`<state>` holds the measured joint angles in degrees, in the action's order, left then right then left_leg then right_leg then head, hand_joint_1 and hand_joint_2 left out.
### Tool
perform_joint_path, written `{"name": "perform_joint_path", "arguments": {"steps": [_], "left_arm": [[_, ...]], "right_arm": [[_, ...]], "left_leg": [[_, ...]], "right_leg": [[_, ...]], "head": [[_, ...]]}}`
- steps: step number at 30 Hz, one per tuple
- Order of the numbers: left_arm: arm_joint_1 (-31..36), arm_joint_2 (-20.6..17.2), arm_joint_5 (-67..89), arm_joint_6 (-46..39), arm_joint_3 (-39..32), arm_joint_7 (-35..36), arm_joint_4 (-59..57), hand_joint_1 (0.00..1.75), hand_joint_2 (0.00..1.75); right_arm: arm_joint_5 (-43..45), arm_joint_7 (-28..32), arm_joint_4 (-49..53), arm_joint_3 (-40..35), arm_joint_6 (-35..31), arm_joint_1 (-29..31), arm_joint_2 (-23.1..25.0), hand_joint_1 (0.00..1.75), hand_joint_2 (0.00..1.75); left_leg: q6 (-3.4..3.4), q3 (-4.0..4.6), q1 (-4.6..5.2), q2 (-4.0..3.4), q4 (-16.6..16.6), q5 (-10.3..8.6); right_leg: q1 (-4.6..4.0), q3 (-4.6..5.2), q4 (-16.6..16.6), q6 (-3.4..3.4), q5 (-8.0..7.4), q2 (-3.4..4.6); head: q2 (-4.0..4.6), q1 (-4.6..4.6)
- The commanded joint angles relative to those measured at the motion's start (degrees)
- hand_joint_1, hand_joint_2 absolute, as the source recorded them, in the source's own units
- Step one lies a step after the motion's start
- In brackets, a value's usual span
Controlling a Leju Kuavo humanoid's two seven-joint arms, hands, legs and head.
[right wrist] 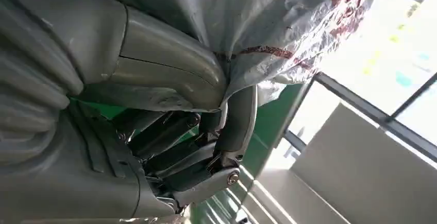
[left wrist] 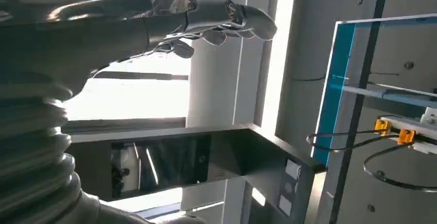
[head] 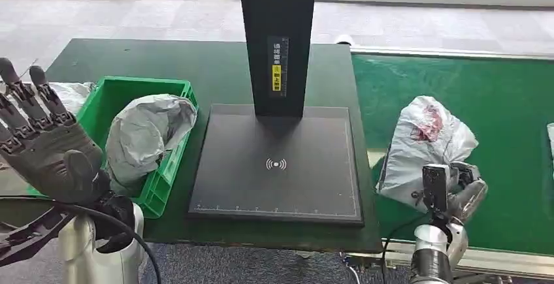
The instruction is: Moved the parcel from conveyor to table for the left to box.
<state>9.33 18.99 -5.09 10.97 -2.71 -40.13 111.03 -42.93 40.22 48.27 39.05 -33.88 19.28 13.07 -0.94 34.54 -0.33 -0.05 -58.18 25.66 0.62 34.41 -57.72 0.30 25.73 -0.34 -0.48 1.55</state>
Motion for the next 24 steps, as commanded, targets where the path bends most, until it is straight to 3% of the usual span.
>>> {"name": "perform_joint_path", "arguments": {"steps": [1,4,6,11,18,24], "left_arm": [[-3.2,1.0,0.0,-0.2,2.0,0.1,-0.8,0.0,1.75],[-3.1,1.0,0.0,-0.2,1.9,0.1,-0.9,0.0,1.75],[-3.0,1.0,0.0,-0.4,1.9,0.1,-0.8,0.0,1.75],[-2.0,1.0,-0.5,0.2,1.4,0.1,-1.9,0.0,1.75],[-2.2,1.0,-0.7,1.6,0.9,0.1,-2.5,0.0,1.75],[-2.2,1.0,-0.2,1.7,1.5,0.1,-2.5,0.0,1.75]], "right_arm": [[1.0,-0.2,11.8,-7.3,-0.3,-3.0,2.5,1.75,1.75],[1.6,-0.2,13.6,-8.5,-0.9,-4.0,2.8,1.75,1.75],[6.1,-0.2,23.1,-16.1,-6.1,-8.6,2.5,1.75,1.75],[1.9,-0.2,43.4,-21.7,-6.1,-14.2,6.4,1.75,1.75],[-5.0,-0.2,33.8,-36.5,-6.1,-16.0,5.2,1.75,1.75],[-10.0,-2.2,22.7,-42.0,-6.1,-12.3,5.6,1.75,1.75]], "left_leg": [[0.03,-0.21,0.02,-0.16,0.1,0.05],[0.03,-0.14,0.03,-0.08,0.1,0.02],[0.04,-0.19,0.03,-0.12,0.1,0.02],[0.03,0.02,0.07,0.09,0.0,0.04],[-0.02,-0.19,-0.03,-0.15,0.1,0.06],[-0.03,-0.22,-0.07,-0.21,0.1,0.04]], "right_leg": [[0.01,-0.15,0.1,-0.01,-0.02,0.21],[0.03,-0.1,0.1,-0.01,0.0,0.1],[0.02,-0.15,0.1,0.0,-0.01,0.14],[0.07,0.0,-0.1,-0.01,0.09,-0.1],[-0.08,-0.14,0.1,-0.08,0.01,0.19],[-0.08,-0.14,0.1,-0.09,0.01,0.25]], "head": [[0.0,0.0],[0.0,0.0],[0.0,0.0],[0.0,0.0],[0.0,0.0],[0.0,0.0]]}}
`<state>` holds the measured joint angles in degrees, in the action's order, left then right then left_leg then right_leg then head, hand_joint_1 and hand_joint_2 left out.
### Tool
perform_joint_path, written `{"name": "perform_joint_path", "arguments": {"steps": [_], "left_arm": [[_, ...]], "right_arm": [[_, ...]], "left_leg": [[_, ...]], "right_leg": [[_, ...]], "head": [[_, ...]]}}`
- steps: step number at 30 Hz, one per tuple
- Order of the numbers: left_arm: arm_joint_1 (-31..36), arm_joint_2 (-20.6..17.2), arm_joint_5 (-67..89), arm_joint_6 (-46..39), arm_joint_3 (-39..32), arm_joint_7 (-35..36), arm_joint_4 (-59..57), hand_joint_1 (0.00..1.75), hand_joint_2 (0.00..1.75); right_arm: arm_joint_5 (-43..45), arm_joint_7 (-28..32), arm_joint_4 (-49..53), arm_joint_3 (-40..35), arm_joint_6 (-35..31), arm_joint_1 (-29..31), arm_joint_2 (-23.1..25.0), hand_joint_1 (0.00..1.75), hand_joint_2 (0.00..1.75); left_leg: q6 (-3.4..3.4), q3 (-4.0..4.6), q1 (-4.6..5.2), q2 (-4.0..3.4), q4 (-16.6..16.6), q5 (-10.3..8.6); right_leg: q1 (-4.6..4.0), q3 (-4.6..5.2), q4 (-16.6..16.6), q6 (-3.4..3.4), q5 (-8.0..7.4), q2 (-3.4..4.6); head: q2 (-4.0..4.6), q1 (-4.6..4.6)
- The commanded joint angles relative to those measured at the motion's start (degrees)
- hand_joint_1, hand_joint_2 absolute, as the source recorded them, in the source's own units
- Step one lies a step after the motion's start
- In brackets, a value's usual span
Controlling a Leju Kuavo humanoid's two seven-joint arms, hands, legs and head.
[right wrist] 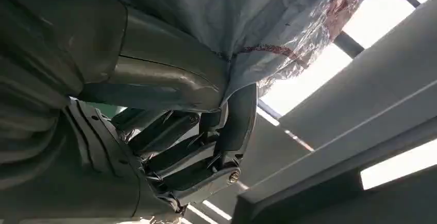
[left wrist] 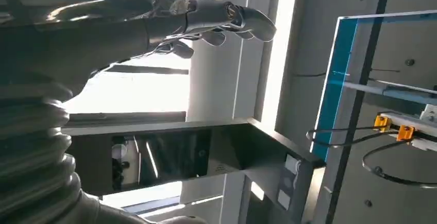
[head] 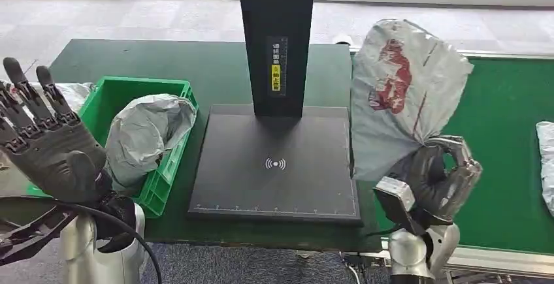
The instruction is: Moved the parcel from conveyor to table for the left to box.
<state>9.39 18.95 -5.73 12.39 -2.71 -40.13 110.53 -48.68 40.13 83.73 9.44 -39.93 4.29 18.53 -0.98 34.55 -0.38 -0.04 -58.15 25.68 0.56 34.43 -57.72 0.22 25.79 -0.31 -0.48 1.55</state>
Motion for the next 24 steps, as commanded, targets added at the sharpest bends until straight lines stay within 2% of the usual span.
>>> {"name": "perform_joint_path", "arguments": {"steps": [1,9,17,24], "left_arm": [[-1.9,1.0,0.3,0.2,1.6,0.1,-2.5,0.0,1.75],[-1.5,1.0,0.6,-0.1,1.8,0.1,-2.9,0.0,1.75],[-1.5,1.0,0.6,-0.2,1.9,0.1,-3.0,0.0,1.75],[-2.2,1.0,0.6,-0.7,3.2,0.1,-2.5,0.0,1.75]], "right_arm": [[-4.9,-2.7,-14.6,-13.1,-0.1,3.6,0.1,1.75,1.75],[-3.7,-7.6,-26.9,-14.8,1.3,8.9,-1.1,1.75,1.75],[-3.5,-7.9,-27.6,-14.4,1.4,9.0,-1.6,1.75,1.75],[1.1,-10.5,-44.9,-12.4,5.7,13.8,-2.4,1.75,1.75]], "left_leg": [[0.02,-0.28,-0.04,-0.23,0.2,0.03],[0.02,-0.17,-0.01,-0.14,0.1,-0.03],[0.03,-0.25,-0.02,-0.06,0.1,-0.02],[0.05,-0.34,-0.03,-0.03,0.2,-0.06]], "right_leg": [[-0.04,-0.24,0.2,-0.01,-0.06,0.24],[0.0,-0.16,0.1,0.0,-0.06,0.14],[-0.02,-0.28,0.2,0.01,-0.05,0.08],[-0.03,-0.37,0.3,0.02,-0.09,0.05]], "head": [[0.0,0.0],[0.0,0.0],[0.0,0.0],[0.0,0.0]]}}
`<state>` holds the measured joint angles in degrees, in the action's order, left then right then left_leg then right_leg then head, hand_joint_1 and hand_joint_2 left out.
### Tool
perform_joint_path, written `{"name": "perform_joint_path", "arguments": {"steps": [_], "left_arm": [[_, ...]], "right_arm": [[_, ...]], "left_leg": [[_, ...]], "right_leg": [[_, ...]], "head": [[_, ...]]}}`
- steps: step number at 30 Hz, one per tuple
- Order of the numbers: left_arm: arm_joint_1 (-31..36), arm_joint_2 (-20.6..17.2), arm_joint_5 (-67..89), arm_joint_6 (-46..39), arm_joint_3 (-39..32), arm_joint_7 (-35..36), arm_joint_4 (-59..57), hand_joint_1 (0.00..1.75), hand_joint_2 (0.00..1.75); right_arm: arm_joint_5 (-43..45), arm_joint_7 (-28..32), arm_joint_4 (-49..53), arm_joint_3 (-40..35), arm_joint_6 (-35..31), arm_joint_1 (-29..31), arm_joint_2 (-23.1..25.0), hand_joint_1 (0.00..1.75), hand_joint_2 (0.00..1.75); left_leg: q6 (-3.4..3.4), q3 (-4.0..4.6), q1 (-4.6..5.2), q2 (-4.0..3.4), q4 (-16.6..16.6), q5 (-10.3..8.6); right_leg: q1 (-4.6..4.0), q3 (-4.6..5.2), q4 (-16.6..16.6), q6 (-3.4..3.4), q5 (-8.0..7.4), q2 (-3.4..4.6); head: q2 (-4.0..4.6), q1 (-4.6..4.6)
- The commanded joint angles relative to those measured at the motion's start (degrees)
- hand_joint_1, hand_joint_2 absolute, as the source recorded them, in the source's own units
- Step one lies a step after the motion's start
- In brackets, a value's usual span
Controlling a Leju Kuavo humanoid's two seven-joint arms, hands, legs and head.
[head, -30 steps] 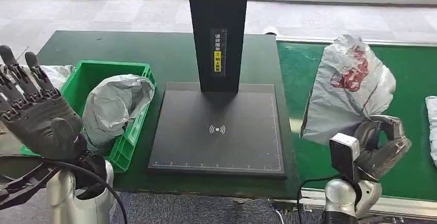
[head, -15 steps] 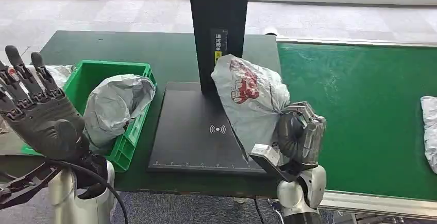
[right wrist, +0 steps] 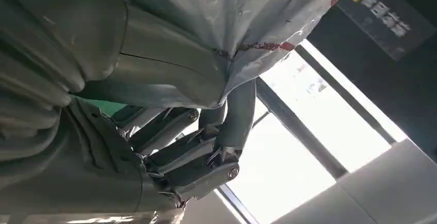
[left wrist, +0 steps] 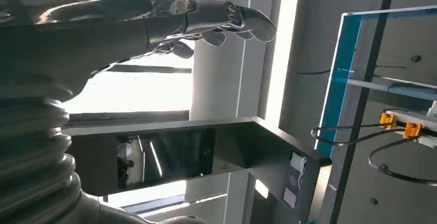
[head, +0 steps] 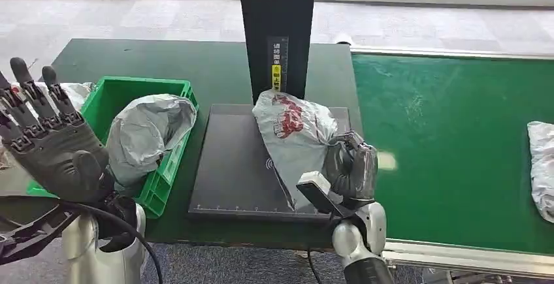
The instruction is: Moved the parcel from conveyor to table for the left to box.
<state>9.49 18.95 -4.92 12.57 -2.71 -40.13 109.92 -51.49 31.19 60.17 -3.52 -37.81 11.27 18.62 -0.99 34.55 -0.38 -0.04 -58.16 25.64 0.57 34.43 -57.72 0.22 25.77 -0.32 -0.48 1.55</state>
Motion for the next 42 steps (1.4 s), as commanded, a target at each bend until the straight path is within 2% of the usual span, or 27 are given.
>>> {"name": "perform_joint_path", "arguments": {"steps": [1,7,12,13,14,24,26,29,33,34,38,40,42], "left_arm": [[-2.4,1.1,-0.2,-0.9,3.3,0.1,-1.9,0.0,1.75],[-1.7,1.1,-0.1,-0.9,3.7,0.1,-2.5,0.0,1.75],[-1.7,1.1,-0.7,-1.1,3.3,0.1,-2.6,0.0,1.75],[-1.8,1.1,-0.7,-1.0,3.1,0.1,-2.4,0.0,1.75],[-2.0,1.1,-0.5,-1.1,3.2,0.1,-2.1,0.0,1.75],[-2.1,1.1,-0.5,-1.1,3.2,0.1,-2.0,0.0,1.75],[-2.3,1.1,-0.4,-1.4,3.4,0.1,-1.6,0.0,1.75],[-2.8,1.1,-0.4,-1.7,3.6,0.1,-1.3,0.0,1.75],[-3.2,1.1,-0.2,-1.9,3.7,0.1,-1.3,0.0,1.75],[-3.2,1.1,-0.2,-1.9,3.7,0.1,-1.4,0.0,1.75],[-2.0,1.1,1.5,-1.7,3.9,0.1,-3.2,0.0,1.75],[-1.4,1.1,3.6,-2.3,4.8,0.1,-4.5,0.0,1.75],[-1.2,1.1,4.5,-2.7,5.5,0.1,-5.1,0.0,1.75]], "right_arm": [[5.0,-1.9,-23.6,1.2,4.9,7.7,-2.6,1.75,1.75],[8.0,-1.9,-28.5,3.2,9.1,9.4,-3.2,1.75,1.75],[8.1,-1.7,-29.4,3.4,9.3,9.8,-3.2,1.73,1.75],[8.1,-1.8,-29.3,3.5,8.9,9.8,-3.2,0.28,1.75],[8.3,-1.3,-28.5,3.9,7.8,9.6,-3.1,0.0,1.75],[8.3,-1.3,-28.5,3.9,8.0,9.6,-3.1,0.0,1.75],[7.9,0.1,-25.0,4.3,3.3,8.3,-2.9,0.0,1.75],[9.3,4.4,-16.3,5.5,-2.2,5.0,-2.0,0.0,1.75],[5.6,8.8,3.8,10.2,-2.2,-2.8,1.4,0.0,1.75],[5.2,8.8,11.6,9.8,-2.2,-5.4,1.4,0.0,1.75],[6.8,8.8,32.0,9.7,-2.2,-10.5,1.4,0.0,1.75],[8.0,8.8,39.0,9.8,-2.2,-12.1,1.4,0.0,1.75],[8.2,8.8,41.7,9.7,-2.2,-12.9,1.4,0.0,1.75]], "left_leg": [[0.06,-0.33,-0.04,-0.03,0.2,-0.02],[0.07,-0.27,-0.01,0.03,0.2,0.0],[0.05,-0.24,0.01,0.05,0.1,0.0],[0.06,-0.31,0.03,0.04,0.2,0.0],[0.04,-0.18,0.01,0.02,0.1,0.01],[0.06,-0.23,0.03,0.03,0.1,-0.01],[0.06,-0.23,0.02,0.03,0.1,0.0],[0.05,-0.17,0.03,0.06,0.1,0.0],[0.04,-0.14,0.04,0.14,0.1,0.03],[0.02,-0.06,0.02,0.08,0.0,0.02],[0.02,0.07,0.11,0.25,0.0,-0.01],[0.03,0.07,0.1,0.28,0.0,0.01],[0.04,0.08,0.08,0.3,0.0,0.0]], "right_leg": [[-0.05,-0.36,0.3,0.02,-0.07,0.06],[-0.02,-0.33,0.2,0.03,-0.02,-0.01],[0.0,-0.27,0.2,0.02,0.0,-0.02],[0.03,-0.32,0.2,0.01,0.0,0.0],[0.01,-0.19,0.1,0.01,0.0,0.01],[0.02,-0.23,0.2,0.02,-0.02,0.02],[0.01,-0.24,0.2,0.02,-0.01,0.02],[0.02,-0.18,0.1,0.01,0.0,-0.02],[0.04,-0.18,0.1,0.01,0.07,-0.11],[0.02,-0.07,0.0,0.0,0.04,-0.06],[0.1,0.04,-0.1,0.01,0.09,-0.23],[0.09,0.04,-0.1,0.02,0.1,-0.26],[0.08,0.02,0.0,0.03,0.09,-0.29]], "head": [[0.0,0.0],[0.0,0.0],[0.0,0.0],[0.0,0.0],[0.0,0.0],[0.0,0.0],[0.0,0.0],[0.0,0.0],[0.0,0.0],[0.0,0.0],[0.0,0.0],[0.0,0.0],[0.0,0.0]]}}
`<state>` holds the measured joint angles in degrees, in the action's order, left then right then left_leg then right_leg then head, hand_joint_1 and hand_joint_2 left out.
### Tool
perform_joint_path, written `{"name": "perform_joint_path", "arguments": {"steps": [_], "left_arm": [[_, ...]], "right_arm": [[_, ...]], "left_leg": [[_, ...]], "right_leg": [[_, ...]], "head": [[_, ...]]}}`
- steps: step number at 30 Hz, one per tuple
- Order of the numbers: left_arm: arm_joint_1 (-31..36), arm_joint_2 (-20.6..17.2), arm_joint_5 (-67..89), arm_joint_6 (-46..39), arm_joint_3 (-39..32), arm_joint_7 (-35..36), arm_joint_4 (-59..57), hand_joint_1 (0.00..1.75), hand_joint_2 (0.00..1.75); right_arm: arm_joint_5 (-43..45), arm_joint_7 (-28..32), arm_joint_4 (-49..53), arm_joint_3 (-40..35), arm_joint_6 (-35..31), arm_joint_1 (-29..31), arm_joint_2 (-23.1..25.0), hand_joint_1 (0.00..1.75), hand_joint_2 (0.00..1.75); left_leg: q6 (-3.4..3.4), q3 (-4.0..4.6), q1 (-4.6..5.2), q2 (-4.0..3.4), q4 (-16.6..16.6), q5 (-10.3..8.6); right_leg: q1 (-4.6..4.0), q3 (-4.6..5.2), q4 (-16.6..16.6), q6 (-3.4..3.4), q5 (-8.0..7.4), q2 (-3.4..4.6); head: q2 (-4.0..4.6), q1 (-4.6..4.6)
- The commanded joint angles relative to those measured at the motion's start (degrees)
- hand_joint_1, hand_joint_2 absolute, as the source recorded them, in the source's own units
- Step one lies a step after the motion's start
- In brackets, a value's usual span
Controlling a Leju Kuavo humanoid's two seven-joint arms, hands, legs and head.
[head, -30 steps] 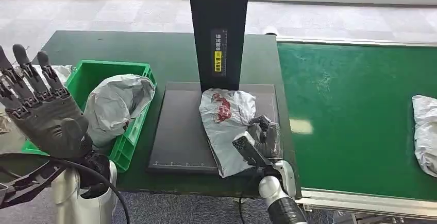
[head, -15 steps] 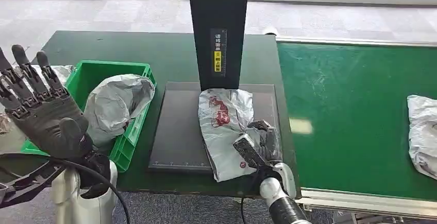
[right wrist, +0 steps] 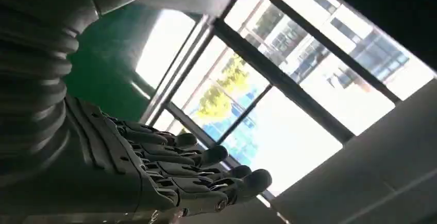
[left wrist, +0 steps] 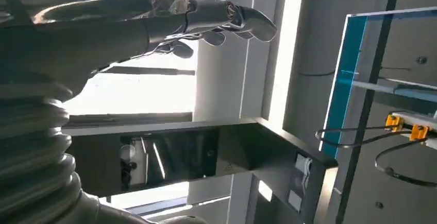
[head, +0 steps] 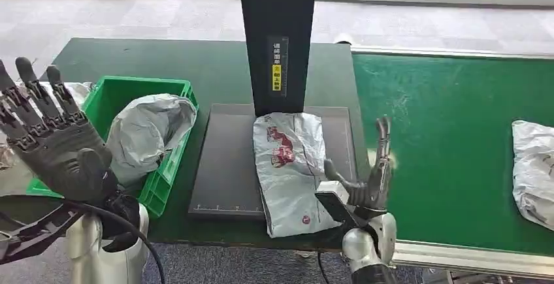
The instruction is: Moved the parcel from conveyor to table for the left to box.
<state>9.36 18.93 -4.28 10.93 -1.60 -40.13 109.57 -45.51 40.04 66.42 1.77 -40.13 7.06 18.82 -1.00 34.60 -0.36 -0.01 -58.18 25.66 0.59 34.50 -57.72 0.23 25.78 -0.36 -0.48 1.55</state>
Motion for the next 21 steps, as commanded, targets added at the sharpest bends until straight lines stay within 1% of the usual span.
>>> {"name": "perform_joint_path", "arguments": {"steps": [1,2,4,5,6,7,8,9,10,11,16,17,18,19,20,21], "left_arm": [[-1.0,1.0,4.4,-1.2,4.9,0.1,-4.9,0.0,1.75],[-1.0,0.9,4.4,-1.0,5.3,0.1,-5.1,0.0,1.75],[-0.9,0.6,5.2,-0.8,6.4,0.1,-6.0,0.0,1.75],[-0.5,0.0,6.1,-0.1,7.6,0.1,-8.1,0.0,1.75],[0.8,-0.9,9.2,-0.2,9.7,0.1,-12.2,0.0,1.75],[2.7,-1.6,13.4,-1.4,12.4,0.1,-17.5,0.0,1.75],[3.9,-1.6,15.9,-2.4,13.3,0.1,-20.7,0.0,1.75],[3.9,-1.6,15.9,-2.4,13.3,0.1,-20.7,0.0,1.75],[6.5,-1.1,21.4,-5.7,15.5,0.1,-26.3,0.0,1.75],[7.8,-0.8,23.2,-6.5,16.4,0.1,-29.3,0.0,1.75],[7.8,-0.8,23.2,-6.5,16.4,0.1,-29.3,0.0,1.75],[9.6,-0.3,26.2,-7.6,17.7,0.7,-33.2,0.0,1.75],[10.4,0.1,27.4,-8.1,18.1,1.4,-35.1,0.0,1.75],[13.0,1.1,28.3,-8.4,18.8,2.1,-41.1,0.0,1.75],[14.9,1.1,28.7,-9.3,19.7,2.0,-45.1,0.0,1.75],[14.9,1.1,28.7,-9.3,19.7,2.0,-45.1,0.0,1.75]], "right_arm": [[2.0,0.0,37.2,4.3,0.1,-9.4,1.2,0.0,1.75],[2.2,0.0,38.5,4.2,0.1,-9.8,1.2,0.0,1.75],[2.3,0.0,40.8,4.4,0.1,-10.5,1.2,0.0,1.75],[2.4,0.0,42.4,4.3,0.1,-10.5,1.2,0.0,1.75],[2.6,0.0,44.4,3.8,0.1,-10.8,1.2,0.0,1.75],[2.9,0.0,46.4,3.1,0.1,-11.2,1.2,0.0,1.75],[3.1,0.0,47.0,2.7,0.1,-11.4,1.2,0.0,1.75],[3.1,0.0,47.0,2.7,0.1,-11.4,1.2,0.0,1.75],[3.6,0.0,47.5,2.0,0.1,-11.5,1.2,0.0,1.75],[3.6,0.0,47.5,1.8,0.1,-11.4,1.2,0.0,1.75],[3.6,0.0,47.5,1.8,0.1,-11.4,1.2,0.0,1.75],[3.6,0.0,46.7,1.3,0.1,-10.8,1.2,0.0,1.75],[3.6,0.0,46.4,1.0,0.1,-10.5,1.2,0.0,1.75],[3.5,0.0,44.9,0.6,0.1,-9.8,1.2,0.0,1.75],[3.7,0.0,44.1,0.2,0.1,-9.4,1.2,0.0,1.75],[3.7,0.0,44.1,0.2,0.1,-9.4,1.2,0.0,1.75]], "left_leg": [[0.06,-0.07,0.05,0.31,0.0,0.01],[0.05,-0.02,0.06,0.27,0.0,0.0],[0.07,-0.18,0.05,0.35,0.1,0.01],[0.05,-0.11,0.1,0.29,0.1,-0.01],[0.06,-0.19,0.07,0.38,0.1,-0.01],[0.04,-0.15,0.09,0.31,0.1,-0.02],[0.05,-0.18,0.09,0.5,0.1,-0.06],[0.05,-0.24,0.06,0.53,0.2,-0.07],[0.04,-0.19,0.09,0.5,0.1,-0.07],[0.05,-0.22,0.07,0.64,0.1,-0.11],[0.06,-0.28,0.04,0.69,0.1,-0.11],[0.05,-0.2,0.06,0.27,0.0,-0.04],[0.06,-0.24,0.07,0.25,0.1,-0.04],[0.04,-0.33,0.08,0.03,0.1,-0.02],[0.05,-0.28,0.04,0.11,0.1,-0.04],[0.05,-0.29,0.05,0.17,0.0,-0.06]], "right_leg": [[0.05,-0.16,0.0,0.03,0.11,-0.29],[0.06,-0.08,0.0,0.02,0.08,-0.24],[0.04,-0.28,0.1,0.01,0.11,-0.32],[0.09,-0.16,0.0,0.01,0.09,-0.26],[0.07,-0.28,0.1,0.01,0.1,-0.34],[0.08,-0.2,0.1,0.01,0.07,-0.26],[0.08,-0.29,0.1,0.01,0.1,-0.46],[0.06,-0.36,0.2,0.0,0.1,-0.49],[0.08,-0.27,0.1,0.01,0.09,-0.46],[0.06,-0.37,0.2,0.01,0.09,-0.61],[0.03,-0.48,0.2,0.01,0.08,-0.67],[0.05,-0.25,0.1,0.02,0.03,-0.26],[0.06,-0.28,0.1,0.02,0.02,-0.24],[0.07,-0.31,0.1,0.03,-0.02,-0.03],[0.03,-0.29,0.1,0.04,-0.03,-0.1],[0.04,-0.3,0.1,0.05,-0.03,-0.13]], "head": [[0.0,0.0],[0.0,0.02],[0.0,0.0],[0.0,0.02],[0.0,0.02],[0.0,0.0],[0.0,0.02],[0.0,0.02],[0.0,0.02],[0.0,0.02],[0.0,0.0],[0.0,0.02],[0.0,0.02],[0.0,0.02],[0.0,0.02],[0.0,0.0]]}}
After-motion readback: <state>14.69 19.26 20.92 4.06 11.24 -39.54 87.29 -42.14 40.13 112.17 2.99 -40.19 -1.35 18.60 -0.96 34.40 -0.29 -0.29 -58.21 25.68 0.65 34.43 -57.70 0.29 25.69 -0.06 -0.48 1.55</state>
